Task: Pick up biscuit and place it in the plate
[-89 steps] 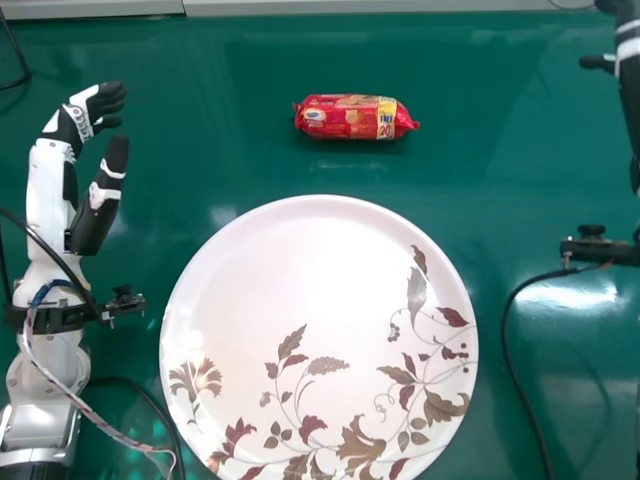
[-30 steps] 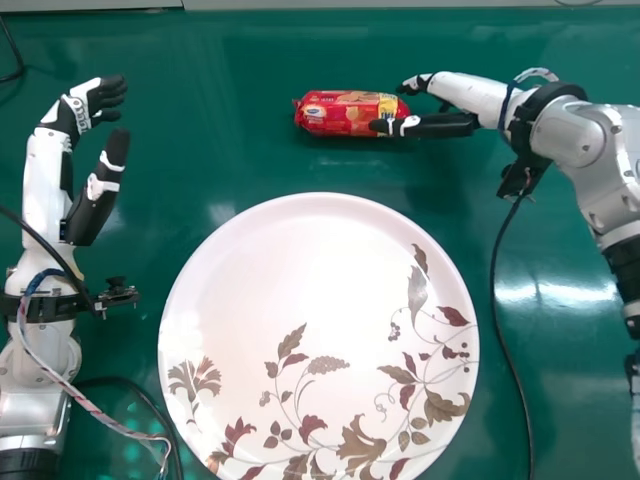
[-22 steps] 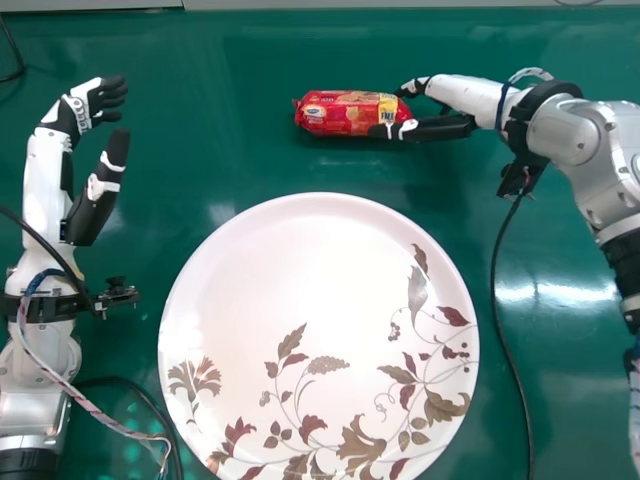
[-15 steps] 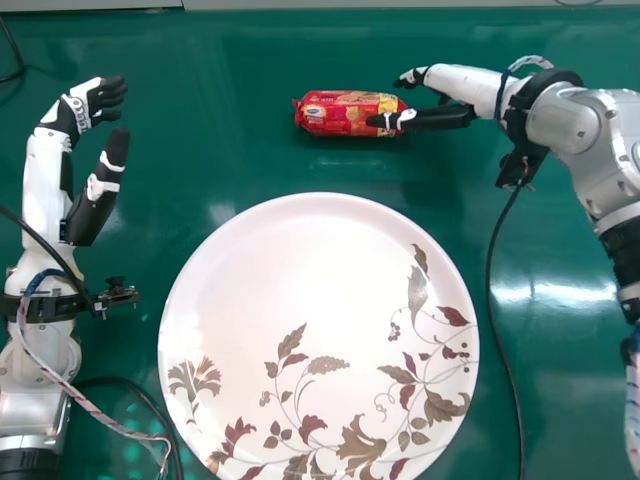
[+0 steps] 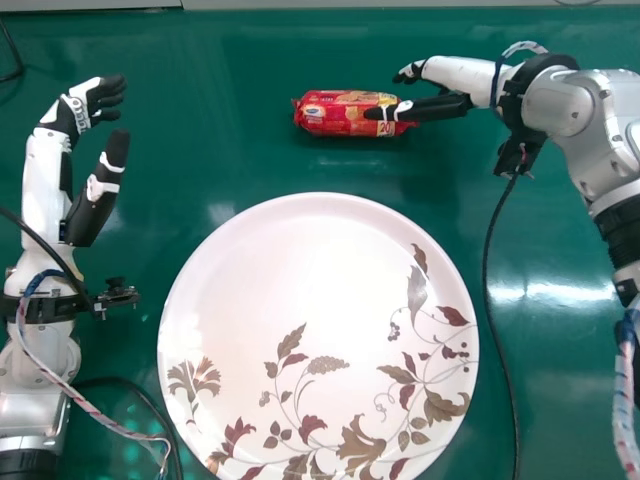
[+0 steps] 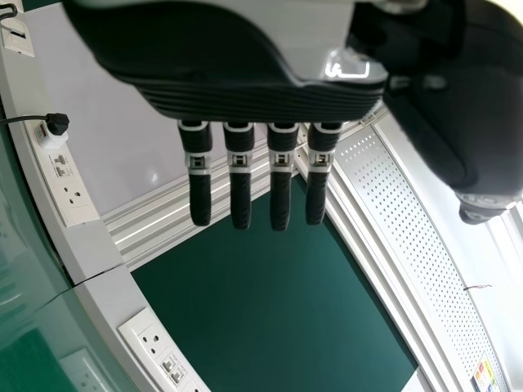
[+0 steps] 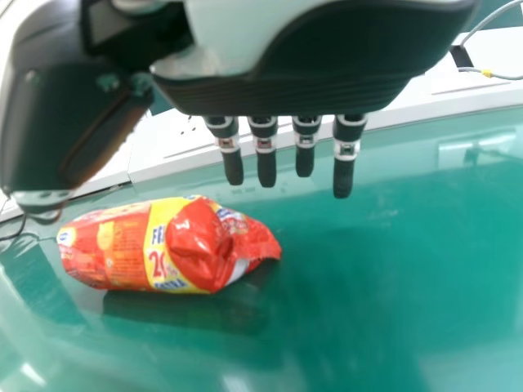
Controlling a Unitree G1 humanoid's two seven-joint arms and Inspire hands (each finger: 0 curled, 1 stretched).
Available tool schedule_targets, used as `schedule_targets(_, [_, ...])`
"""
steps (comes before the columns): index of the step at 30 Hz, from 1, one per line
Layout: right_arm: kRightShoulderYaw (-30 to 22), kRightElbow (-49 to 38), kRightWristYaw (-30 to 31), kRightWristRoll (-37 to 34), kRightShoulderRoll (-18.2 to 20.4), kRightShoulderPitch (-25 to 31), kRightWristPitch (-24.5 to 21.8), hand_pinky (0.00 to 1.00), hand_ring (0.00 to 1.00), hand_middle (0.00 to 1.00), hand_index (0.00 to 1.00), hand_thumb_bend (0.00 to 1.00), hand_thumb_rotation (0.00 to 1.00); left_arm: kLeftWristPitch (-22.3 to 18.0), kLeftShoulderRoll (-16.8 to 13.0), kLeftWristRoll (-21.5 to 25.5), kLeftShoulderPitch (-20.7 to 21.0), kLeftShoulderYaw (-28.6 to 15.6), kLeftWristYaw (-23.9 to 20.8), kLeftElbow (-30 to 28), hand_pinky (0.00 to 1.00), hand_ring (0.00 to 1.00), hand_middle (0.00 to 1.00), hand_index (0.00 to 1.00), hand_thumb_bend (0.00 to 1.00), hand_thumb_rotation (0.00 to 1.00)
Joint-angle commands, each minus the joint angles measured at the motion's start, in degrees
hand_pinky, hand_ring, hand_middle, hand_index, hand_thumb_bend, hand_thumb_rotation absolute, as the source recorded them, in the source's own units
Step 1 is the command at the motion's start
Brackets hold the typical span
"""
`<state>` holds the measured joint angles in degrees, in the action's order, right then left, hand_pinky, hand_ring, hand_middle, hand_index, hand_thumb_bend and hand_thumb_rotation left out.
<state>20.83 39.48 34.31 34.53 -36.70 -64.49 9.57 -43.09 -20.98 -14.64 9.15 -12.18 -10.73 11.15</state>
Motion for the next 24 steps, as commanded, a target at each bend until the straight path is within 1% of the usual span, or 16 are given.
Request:
schedule_targets(1, [0.9, 1.0, 0.0, 0.5, 0.7, -1.7, 1.0, 0.91, 0.99, 1.00, 1.00, 1.00, 0.62, -0.5, 1.3, -0.1, -3.1, 0.4, -0.4, 1.4, 0.72, 0.80, 0.82, 0.82, 0.89, 0.48])
schedule_targets(3, [1.6, 1.9, -0.1, 1.1, 1.0, -2.3, 1.9, 0.92, 1.00, 1.00, 1.00, 1.00, 0.63, -0.7, 1.3, 0.1, -3.1, 0.5, -0.2, 1.4, 0.72, 0.80, 0.82, 0.83, 0.88, 0.47])
schedule_targets(4, [2.0, 2.3, -0.4, 1.5, 1.1, -2.6, 2.5, 0.91, 1.00, 1.00, 1.00, 1.00, 0.64, -0.5, 1.4, 0.3, -3.3, 0.6, -0.1, 1.0, 0.72, 0.81, 0.82, 0.83, 0.88, 0.47])
schedule_targets(6, [2.6, 2.7, -1.7, 2.3, 1.1, -2.8, 4.2, 0.84, 0.96, 1.00, 1.00, 1.00, 0.66, -0.1, 1.6, 0.2, -3.5, 0.5, -0.2, 0.6, 0.73, 0.81, 0.82, 0.83, 0.88, 0.47])
schedule_targets(7, [3.0, 3.0, -2.4, 2.7, 1.2, -2.8, 5.1, 0.79, 0.92, 0.98, 0.99, 1.00, 0.67, 0.1, 1.7, -0.2, -3.6, 0.5, -0.4, 0.3, 0.73, 0.81, 0.82, 0.83, 0.88, 0.47])
schedule_targets(9, [3.5, 3.3, -3.5, 3.6, 1.3, -2.8, 6.3, 0.74, 0.89, 0.97, 0.98, 1.00, 0.69, 0.2, 1.8, -0.9, -3.7, 0.3, -0.9, 0.0, 0.72, 0.80, 0.81, 0.82, 0.88, 0.48])
schedule_targets(10, [3.7, 3.5, -3.9, 3.8, 1.4, -2.8, 6.9, 0.74, 0.88, 0.96, 0.98, 1.00, 0.69, 0.2, 1.8, -1.0, -3.8, 0.4, -1.0, -0.1, 0.71, 0.79, 0.81, 0.82, 0.88, 0.48])
schedule_targets(12, [4.2, 4.3, -4.8, 4.5, 1.5, -3.0, 7.7, 0.77, 0.90, 0.96, 0.97, 1.00, 0.70, 0.3, 1.8, -0.9, -3.9, 0.4, -0.9, -0.3, 0.71, 0.80, 0.81, 0.82, 0.87, 0.48])
schedule_targets(13, [4.5, 4.7, -5.2, 4.9, 1.7, -3.2, 8.1, 0.77, 0.90, 0.96, 0.97, 1.00, 0.70, 0.3, 1.8, -0.9, -4.0, 0.4, -0.9, -0.3, 0.72, 0.80, 0.81, 0.82, 0.87, 0.48])
schedule_targets(15, [5.1, 5.3, -6.0, 5.8, 1.8, -3.6, 8.8, 0.76, 0.89, 0.96, 0.97, 1.00, 0.72, 0.5, 1.9, -0.9, -4.1, 0.4, -0.8, -0.5, 0.72, 0.80, 0.82, 0.83, 0.87, 0.48])
schedule_targets(21, [6.8, 6.4, -6.4, 8.0, 1.9, -4.8, 10.8, 0.72, 0.87, 0.94, 0.95, 1.00, 0.71, 0.2, 1.8, -0.6, -4.2, 0.6, -0.4, -0.6, 0.71, 0.80, 0.81, 0.83, 0.87, 0.47])
schedule_targets(24, [7.8, 6.7, -6.0, 9.2, 2.3, -5.3, 10.5, 0.72, 0.88, 0.94, 0.95, 1.00, 0.71, -0.4, 1.7, -0.4, -4.1, 0.5, -0.5, -0.1, 0.70, 0.80, 0.82, 0.83, 0.87, 0.47])
